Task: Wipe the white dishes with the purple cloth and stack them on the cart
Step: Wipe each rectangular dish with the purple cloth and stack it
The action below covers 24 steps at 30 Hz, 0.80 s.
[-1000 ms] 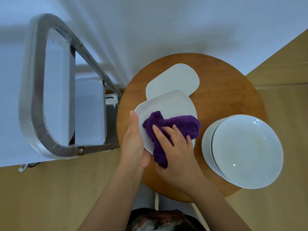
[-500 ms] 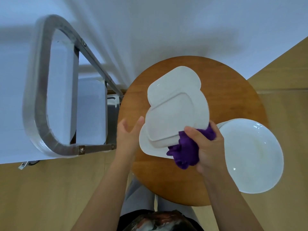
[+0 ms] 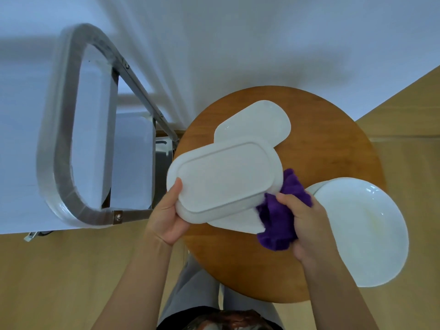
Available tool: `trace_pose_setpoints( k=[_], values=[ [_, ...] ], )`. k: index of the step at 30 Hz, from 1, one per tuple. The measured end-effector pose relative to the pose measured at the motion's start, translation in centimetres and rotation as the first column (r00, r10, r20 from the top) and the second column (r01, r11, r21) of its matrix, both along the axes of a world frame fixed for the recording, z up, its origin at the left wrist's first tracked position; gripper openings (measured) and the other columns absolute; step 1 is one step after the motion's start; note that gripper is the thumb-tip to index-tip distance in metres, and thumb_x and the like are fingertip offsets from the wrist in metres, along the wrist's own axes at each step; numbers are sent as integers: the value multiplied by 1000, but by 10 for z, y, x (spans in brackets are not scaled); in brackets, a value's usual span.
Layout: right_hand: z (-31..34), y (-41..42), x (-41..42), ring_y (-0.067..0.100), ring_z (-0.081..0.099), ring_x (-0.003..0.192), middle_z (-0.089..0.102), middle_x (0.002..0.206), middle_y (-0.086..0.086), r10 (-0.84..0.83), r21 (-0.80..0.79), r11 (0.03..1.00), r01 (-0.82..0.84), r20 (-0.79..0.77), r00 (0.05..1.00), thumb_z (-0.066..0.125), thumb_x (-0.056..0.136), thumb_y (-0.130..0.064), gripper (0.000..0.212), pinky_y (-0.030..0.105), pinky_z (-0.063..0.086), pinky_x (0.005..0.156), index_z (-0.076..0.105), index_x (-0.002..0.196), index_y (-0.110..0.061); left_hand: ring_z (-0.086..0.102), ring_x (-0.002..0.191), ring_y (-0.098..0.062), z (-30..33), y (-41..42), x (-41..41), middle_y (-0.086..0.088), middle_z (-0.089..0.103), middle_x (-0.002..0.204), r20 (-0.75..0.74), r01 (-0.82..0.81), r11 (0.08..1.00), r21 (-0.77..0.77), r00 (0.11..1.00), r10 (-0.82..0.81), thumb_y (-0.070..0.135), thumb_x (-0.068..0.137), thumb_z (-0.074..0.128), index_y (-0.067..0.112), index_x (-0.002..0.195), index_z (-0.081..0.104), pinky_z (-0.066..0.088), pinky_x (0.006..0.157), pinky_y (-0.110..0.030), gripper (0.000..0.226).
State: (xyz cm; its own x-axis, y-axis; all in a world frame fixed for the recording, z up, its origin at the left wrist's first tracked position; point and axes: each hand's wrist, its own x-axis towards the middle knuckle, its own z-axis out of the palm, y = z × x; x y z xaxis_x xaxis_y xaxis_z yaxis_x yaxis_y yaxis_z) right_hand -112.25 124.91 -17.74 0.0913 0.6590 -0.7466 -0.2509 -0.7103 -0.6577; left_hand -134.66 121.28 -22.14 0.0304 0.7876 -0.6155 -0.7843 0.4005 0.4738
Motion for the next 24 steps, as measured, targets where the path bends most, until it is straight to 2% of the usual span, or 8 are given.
trace_pose_setpoints(
  k=[3, 5, 8, 10, 12, 15, 19, 24],
  values=[
    [21, 1, -6, 17, 67, 78, 63, 103, -2, -61, 258, 966, 17, 163, 985, 62, 78, 2, 66, 23, 51, 50, 45, 133, -31, 62, 112, -28, 12, 4, -10, -11, 65, 123, -236, 43, 999, -32, 970, -49, 46, 57, 87, 14, 129, 55, 57, 78, -38, 85],
    [33, -1, -17, 8, 68, 77, 59, 111, -6, 77, 384, 915, -127, 143, 987, 57, 78, 13, 84, 20, 51, 49, 32, 141, -36, 66, 106, -25, 21, 8, -4, -9, 69, 116, -377, 111, 993, -44, 918, -119, 56, 67, 72, 16, 129, 55, 57, 74, -33, 76],
    [41, -10, -51, 6, 57, 112, 35, 146, -7, 511, 423, 695, -582, 278, 813, 58, 81, 3, 92, 30, 51, 88, 15, 139, -53, 71, 91, -19, 38, 16, 15, -4, 74, 99, -467, 218, 974, -65, 856, -223, 72, 69, 43, 28, 114, 63, 57, 65, -27, 66],
    [35, -18, -69, 1, 10, 142, -2, 156, -19, 646, 405, 419, -813, 496, 580, 53, 83, -29, 82, 25, 11, 117, -3, 140, -51, 72, 81, -11, 48, 18, 24, 2, 75, 87, -476, 292, 955, -57, 833, -283, 75, 70, 33, 37, 95, 68, 55, 59, -20, 58],
    [24, -15, -76, -7, -19, 137, -12, 147, -30, 637, 418, 315, -852, 573, 516, 36, 83, -53, 70, 31, -14, 115, -8, 137, -45, 71, 82, -8, 52, 17, 27, 5, 75, 87, -487, 321, 945, -61, 817, -308, 75, 74, 24, 39, 99, 66, 54, 58, -17, 60],
    [14, -2, -73, -6, -14, 139, 3, 149, -30, 585, 401, 271, -875, 654, 480, 25, 81, -64, 63, 42, -11, 116, 13, 141, -46, 68, 98, -13, 58, 11, 29, 2, 72, 105, -416, 340, 940, -32, 851, -321, 74, 74, 27, 33, 122, 54, 57, 68, -24, 68],
    [6, 6, -68, 9, 9, 143, 29, 151, -13, 474, 420, 134, -897, 768, 430, 40, 81, -61, 63, 49, 8, 115, 40, 138, -35, 66, 105, -20, 63, 4, 32, -2, 69, 112, -419, 361, 932, 20, 849, -320, 72, 70, 37, 32, 127, 49, 57, 75, -31, 70],
    [1, 31, -48, 10, 48, 116, 49, 132, -8, 513, 440, 236, -867, 701, 495, 50, 76, -61, 70, 41, 47, 93, 37, 138, -31, 69, 95, -25, 72, 6, 31, -8, 73, 100, -480, 440, 898, 2, 788, -385, 69, 77, 43, 34, 95, 73, 57, 71, -29, 50]
  ],
)
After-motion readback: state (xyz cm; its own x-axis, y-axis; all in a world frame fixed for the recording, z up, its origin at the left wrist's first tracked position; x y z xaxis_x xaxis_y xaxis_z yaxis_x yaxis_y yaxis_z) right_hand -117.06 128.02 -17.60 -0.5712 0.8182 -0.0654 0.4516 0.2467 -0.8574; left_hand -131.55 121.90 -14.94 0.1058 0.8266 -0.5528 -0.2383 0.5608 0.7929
